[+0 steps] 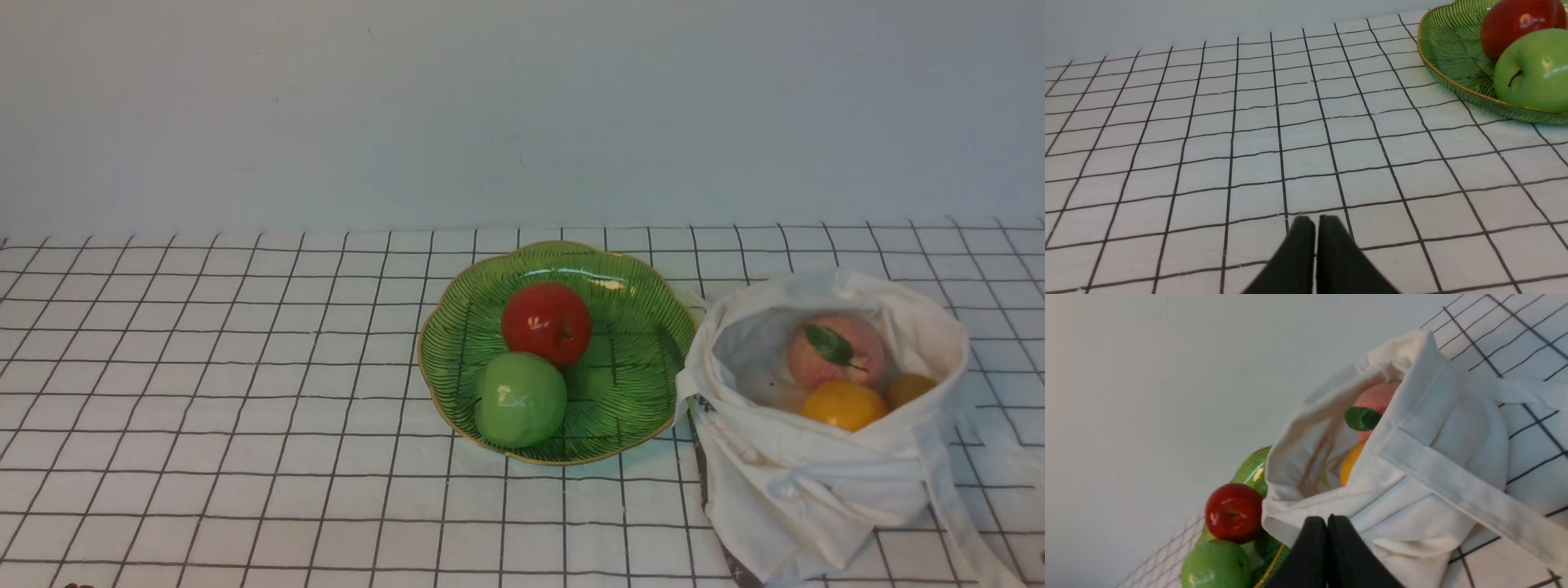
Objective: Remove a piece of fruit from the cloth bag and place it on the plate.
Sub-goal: Use the right arm to grab a pear from the bag
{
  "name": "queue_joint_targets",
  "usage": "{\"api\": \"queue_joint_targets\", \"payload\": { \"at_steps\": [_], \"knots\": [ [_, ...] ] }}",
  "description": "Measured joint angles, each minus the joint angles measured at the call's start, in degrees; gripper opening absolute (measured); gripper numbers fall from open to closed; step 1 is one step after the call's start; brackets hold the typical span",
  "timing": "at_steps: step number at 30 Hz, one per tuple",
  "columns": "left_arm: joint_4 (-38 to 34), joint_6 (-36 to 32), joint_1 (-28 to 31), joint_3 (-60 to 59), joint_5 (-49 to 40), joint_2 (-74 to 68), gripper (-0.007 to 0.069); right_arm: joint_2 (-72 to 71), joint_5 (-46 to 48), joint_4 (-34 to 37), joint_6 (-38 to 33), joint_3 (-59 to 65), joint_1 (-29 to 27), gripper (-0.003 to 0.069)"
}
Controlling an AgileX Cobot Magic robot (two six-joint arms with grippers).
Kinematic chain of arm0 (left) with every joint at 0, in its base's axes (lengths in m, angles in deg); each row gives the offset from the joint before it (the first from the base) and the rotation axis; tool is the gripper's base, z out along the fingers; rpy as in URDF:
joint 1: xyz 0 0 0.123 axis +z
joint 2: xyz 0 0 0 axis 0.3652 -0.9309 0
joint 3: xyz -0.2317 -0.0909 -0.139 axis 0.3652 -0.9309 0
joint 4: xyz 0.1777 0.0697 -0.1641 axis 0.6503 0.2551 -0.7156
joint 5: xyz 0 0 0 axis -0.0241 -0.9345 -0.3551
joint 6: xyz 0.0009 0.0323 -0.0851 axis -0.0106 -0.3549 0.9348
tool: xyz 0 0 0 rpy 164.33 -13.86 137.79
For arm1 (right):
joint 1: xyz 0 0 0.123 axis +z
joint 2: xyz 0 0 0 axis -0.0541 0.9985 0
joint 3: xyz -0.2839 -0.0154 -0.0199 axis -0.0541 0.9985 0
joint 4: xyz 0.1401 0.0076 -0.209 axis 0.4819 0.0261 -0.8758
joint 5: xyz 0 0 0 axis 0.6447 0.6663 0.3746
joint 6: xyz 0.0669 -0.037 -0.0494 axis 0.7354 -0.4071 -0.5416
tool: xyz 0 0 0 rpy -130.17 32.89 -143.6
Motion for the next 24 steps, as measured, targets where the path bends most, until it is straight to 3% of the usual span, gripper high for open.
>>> {"api": "queue_joint_targets", "payload": {
  "at_steps": [7,11,14,17,20,24],
  "knots": [
    [0.0,0.0,0.0,0.0,0.0,0.0,-0.0008,0.0,1.09,1.68,-3.41,-3.34,0.0,-0.0014],
    [0.0,0.0,0.0,0.0,0.0,0.0,-0.0008,2.35,2.05,-4.23,-7.46,-14.44,0.0,-0.0014],
    [0.0,0.0,0.0,0.0,0.0,0.0,-0.0008,9.55,7.37,-12.12,-7.52,-22.26,0.0,-0.0014],
    [0.0,0.0,0.0,0.0,0.0,0.0,-0.0008,24.71,19.6,-22.26,-5.07,-30.68,0.0,-0.0011],
    [0.0,0.0,0.0,0.0,0.0,0.0,-0.0008,35.94,25.04,-24.58,-4.3,-34.4,0.0,-0.0011],
    [0.0,0.0,0.0,0.0,0.0,0.0,-0.0008,49.55,26.37,-22.14,-6.13,-39.61,0.0,-0.0005]
  ]
}}
